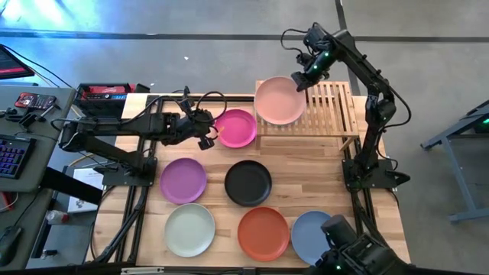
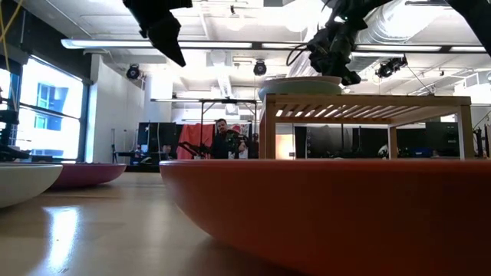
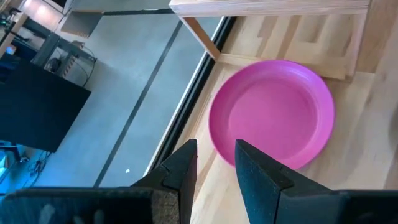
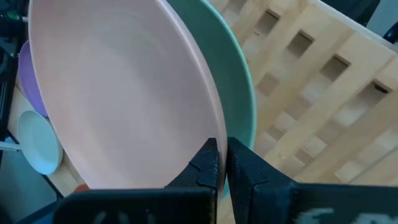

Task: Place and stack plates onto a shelf
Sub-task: Stack the top left light pink plate on the green plate

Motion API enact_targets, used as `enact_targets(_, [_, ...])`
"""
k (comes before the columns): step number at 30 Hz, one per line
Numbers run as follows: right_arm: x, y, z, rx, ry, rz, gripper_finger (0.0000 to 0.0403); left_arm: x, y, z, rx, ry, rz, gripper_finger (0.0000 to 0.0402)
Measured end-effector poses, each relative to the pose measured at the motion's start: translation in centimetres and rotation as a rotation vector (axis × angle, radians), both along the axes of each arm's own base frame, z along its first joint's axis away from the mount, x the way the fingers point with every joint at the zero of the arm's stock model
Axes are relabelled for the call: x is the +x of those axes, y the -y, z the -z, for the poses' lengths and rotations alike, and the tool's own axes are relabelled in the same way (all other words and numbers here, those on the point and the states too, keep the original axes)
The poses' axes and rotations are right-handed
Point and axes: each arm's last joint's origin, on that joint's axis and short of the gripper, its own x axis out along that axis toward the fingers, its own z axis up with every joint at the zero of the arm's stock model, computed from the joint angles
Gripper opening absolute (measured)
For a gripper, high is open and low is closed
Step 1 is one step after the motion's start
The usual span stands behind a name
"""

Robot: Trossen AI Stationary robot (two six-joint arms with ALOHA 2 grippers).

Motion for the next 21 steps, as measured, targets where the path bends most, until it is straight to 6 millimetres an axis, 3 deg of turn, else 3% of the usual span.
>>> enact_targets(21, [0.94,-0.27,0.06,-0.088,-0.068,-0.011,0.0,0.01,0.01,0.0,-0.001,0.003,-0.001,0.0099])
